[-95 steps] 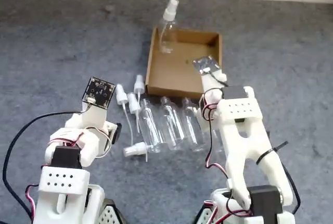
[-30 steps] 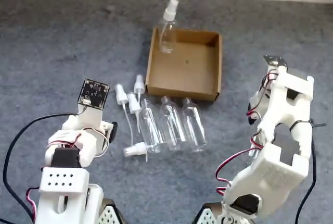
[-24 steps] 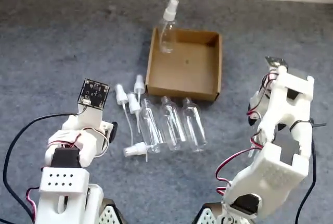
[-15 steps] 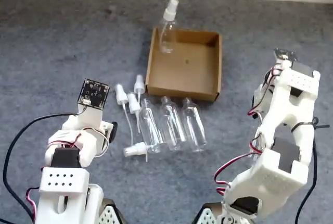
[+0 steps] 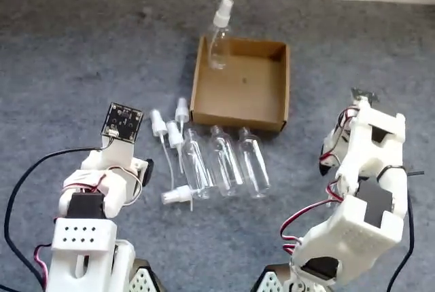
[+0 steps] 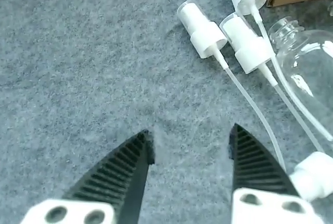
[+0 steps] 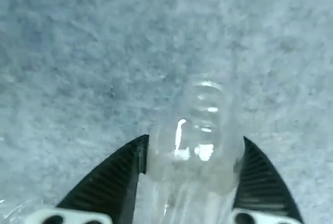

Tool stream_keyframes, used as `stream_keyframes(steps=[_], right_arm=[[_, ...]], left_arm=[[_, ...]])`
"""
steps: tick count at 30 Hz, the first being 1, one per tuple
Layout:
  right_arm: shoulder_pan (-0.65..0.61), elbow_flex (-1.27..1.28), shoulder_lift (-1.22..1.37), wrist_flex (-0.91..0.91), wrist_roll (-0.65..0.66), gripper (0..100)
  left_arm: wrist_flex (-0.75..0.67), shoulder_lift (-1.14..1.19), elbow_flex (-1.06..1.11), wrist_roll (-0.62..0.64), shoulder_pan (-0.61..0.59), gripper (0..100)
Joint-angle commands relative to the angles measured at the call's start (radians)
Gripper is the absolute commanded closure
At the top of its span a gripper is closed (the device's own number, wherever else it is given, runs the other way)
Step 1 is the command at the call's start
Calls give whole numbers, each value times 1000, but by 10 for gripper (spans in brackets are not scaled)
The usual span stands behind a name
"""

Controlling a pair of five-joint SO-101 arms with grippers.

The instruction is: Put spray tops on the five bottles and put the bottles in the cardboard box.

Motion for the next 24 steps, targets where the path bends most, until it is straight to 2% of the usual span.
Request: stream_keyframes(steps=[1, 6, 13, 15, 21, 24], right_arm=[[2, -81, -65, -8, 18, 848], [4, -143, -61, -8, 143, 951], [8, -124, -58, -8, 313, 956], [8, -111, -58, -5, 321, 933], [4, -117, -58, 74, 325, 765], [8, -117, -58, 74, 325, 752]], left_arm=[[-21, 7, -5, -8, -5, 804], [-20, 7, -2, -8, 16, 804], [-20, 7, 7, -8, 25, 804], [-21, 7, 7, -8, 25, 804], [-21, 7, 8, -9, 27, 804], [-21, 7, 8, -9, 27, 804]])
